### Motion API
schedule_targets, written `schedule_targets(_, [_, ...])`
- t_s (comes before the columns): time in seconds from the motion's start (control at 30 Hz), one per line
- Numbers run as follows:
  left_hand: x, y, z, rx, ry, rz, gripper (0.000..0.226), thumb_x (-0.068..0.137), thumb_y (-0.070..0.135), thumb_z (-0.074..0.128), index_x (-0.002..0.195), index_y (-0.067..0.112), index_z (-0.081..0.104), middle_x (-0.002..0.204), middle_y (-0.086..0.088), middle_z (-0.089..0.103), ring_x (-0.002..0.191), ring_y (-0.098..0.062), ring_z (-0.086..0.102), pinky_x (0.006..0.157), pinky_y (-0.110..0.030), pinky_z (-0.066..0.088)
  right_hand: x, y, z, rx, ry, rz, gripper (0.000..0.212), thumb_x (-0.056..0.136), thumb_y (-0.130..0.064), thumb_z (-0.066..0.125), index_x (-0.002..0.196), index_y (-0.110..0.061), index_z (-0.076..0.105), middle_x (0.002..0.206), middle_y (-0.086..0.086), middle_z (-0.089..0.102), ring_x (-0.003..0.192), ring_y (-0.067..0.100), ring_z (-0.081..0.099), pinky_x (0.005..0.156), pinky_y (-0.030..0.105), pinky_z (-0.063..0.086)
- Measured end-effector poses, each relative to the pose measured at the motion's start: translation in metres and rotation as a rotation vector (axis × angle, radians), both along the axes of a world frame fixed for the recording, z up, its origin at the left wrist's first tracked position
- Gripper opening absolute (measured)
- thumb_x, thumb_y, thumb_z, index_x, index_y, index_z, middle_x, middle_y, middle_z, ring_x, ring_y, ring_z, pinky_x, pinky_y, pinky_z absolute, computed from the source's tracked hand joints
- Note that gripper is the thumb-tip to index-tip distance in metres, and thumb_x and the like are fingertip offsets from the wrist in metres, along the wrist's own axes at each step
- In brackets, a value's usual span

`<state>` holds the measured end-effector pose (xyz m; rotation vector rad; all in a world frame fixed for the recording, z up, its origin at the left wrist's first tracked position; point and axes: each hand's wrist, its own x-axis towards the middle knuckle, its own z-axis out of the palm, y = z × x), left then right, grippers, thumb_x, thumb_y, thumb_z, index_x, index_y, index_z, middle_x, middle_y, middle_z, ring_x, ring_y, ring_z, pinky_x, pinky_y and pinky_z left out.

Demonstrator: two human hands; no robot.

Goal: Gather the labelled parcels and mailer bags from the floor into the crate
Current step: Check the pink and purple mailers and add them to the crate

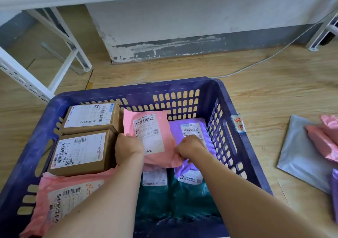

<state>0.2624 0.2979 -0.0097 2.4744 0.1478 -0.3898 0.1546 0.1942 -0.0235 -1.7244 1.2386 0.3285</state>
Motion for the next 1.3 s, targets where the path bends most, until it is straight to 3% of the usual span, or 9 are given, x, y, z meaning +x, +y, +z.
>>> schedule_targets(0.13, [0.000,0.000,0.000,0.002,-0.031,0.041,0.032,0.100,0.019,0.035,0.124,0.002,0.049,0.132,-0.020,0.051,0.121,-0.041,0.048,0.095,-0.044,0.039,0.007,0.003,-0.010,0.003,0.066,0.052,0.004,0.074,-0.005,0.058,0.076,-0.007,0.061,0.071,0.010,0.061,0.051,0.021,0.053,0.056,0.023,0.048])
schedule_targets(0.23, [-0.003,-0.002,-0.004,0.008,-0.103,-0.032,0.036,0.095,0.013,0.041,0.130,0.004,0.039,0.133,-0.022,0.045,0.122,-0.041,0.045,0.094,-0.047,0.039,0.009,0.004,-0.019,0.040,-0.031,0.040,0.002,0.084,-0.011,0.058,0.083,-0.012,0.058,0.081,0.010,0.061,0.072,0.024,0.058,0.072,0.027,0.055])
schedule_targets(0.37, [-0.015,0.000,-0.018,0.197,-0.205,-0.367,0.061,0.093,0.021,0.049,0.147,0.015,0.021,0.146,-0.020,0.026,0.133,-0.037,0.029,0.105,-0.046,0.031,0.004,0.003,-0.023,0.084,-0.017,0.070,0.014,0.083,-0.006,0.057,0.072,-0.014,0.058,0.042,-0.005,0.062,0.056,0.018,0.062,0.066,0.026,0.059])
schedule_targets(0.57, [-0.034,0.012,-0.031,0.480,-0.277,-0.863,0.059,0.092,0.047,0.042,0.145,0.029,0.025,0.159,-0.004,0.002,0.146,-0.026,-0.001,0.115,-0.052,0.010,-0.004,0.004,-0.002,-0.321,0.065,0.047,0.026,0.084,-0.005,0.051,0.105,-0.011,0.065,0.106,0.009,0.068,0.091,0.027,0.065,0.061,0.024,0.046])
schedule_targets(0.67, [-0.036,0.015,-0.031,0.537,-0.090,-0.913,0.083,0.084,0.058,0.049,0.149,0.035,0.004,0.158,-0.005,-0.017,0.145,-0.032,-0.014,0.113,-0.060,0.003,-0.013,-0.002,0.005,-0.483,0.120,0.216,0.044,0.088,-0.014,0.056,0.131,-0.021,0.048,0.134,0.007,0.045,0.123,0.027,0.045,0.073,0.034,0.045])
schedule_targets(0.83, [-0.030,0.019,-0.038,0.651,0.121,-1.007,0.106,0.078,0.051,0.065,0.146,0.039,-0.016,0.154,-0.006,-0.030,0.143,-0.038,0.001,0.109,-0.059,0.020,-0.032,0.001,-0.023,-0.324,0.218,0.440,0.074,0.089,-0.032,0.061,0.145,-0.047,0.015,0.158,0.007,0.000,0.141,0.036,0.017,0.100,0.047,0.042])
schedule_targets(1.0, [-0.011,0.023,-0.048,0.671,0.069,-1.107,0.092,0.093,0.022,0.054,0.146,0.039,-0.019,0.157,0.000,-0.024,0.146,-0.027,0.002,0.113,-0.057,0.014,-0.036,-0.002,-0.025,-0.395,0.273,0.467,0.083,0.084,-0.023,0.068,0.145,-0.045,0.016,0.146,0.012,0.023,0.119,0.034,0.049,0.079,0.038,0.050])
schedule_targets(1.2, [-0.010,0.018,-0.053,0.719,-0.021,-1.108,0.089,0.093,0.012,0.049,0.148,0.035,-0.017,0.158,-0.005,-0.018,0.146,-0.027,0.002,0.114,-0.054,0.013,-0.027,0.006,-0.011,-0.443,0.136,0.673,0.025,0.079,-0.022,0.058,0.103,-0.015,0.061,0.092,0.006,0.058,0.081,0.028,0.052,0.065,0.027,0.038])
schedule_targets(1.3, [-0.012,0.016,-0.054,0.729,-0.043,-1.109,0.090,0.092,0.013,0.051,0.148,0.034,-0.016,0.158,-0.007,-0.017,0.146,-0.029,0.003,0.114,-0.053,0.015,-0.029,0.009,-0.014,-0.399,0.182,0.682,0.028,0.081,-0.028,0.058,0.105,-0.013,0.064,0.099,0.011,0.061,0.091,0.031,0.058,0.069,0.026,0.040])
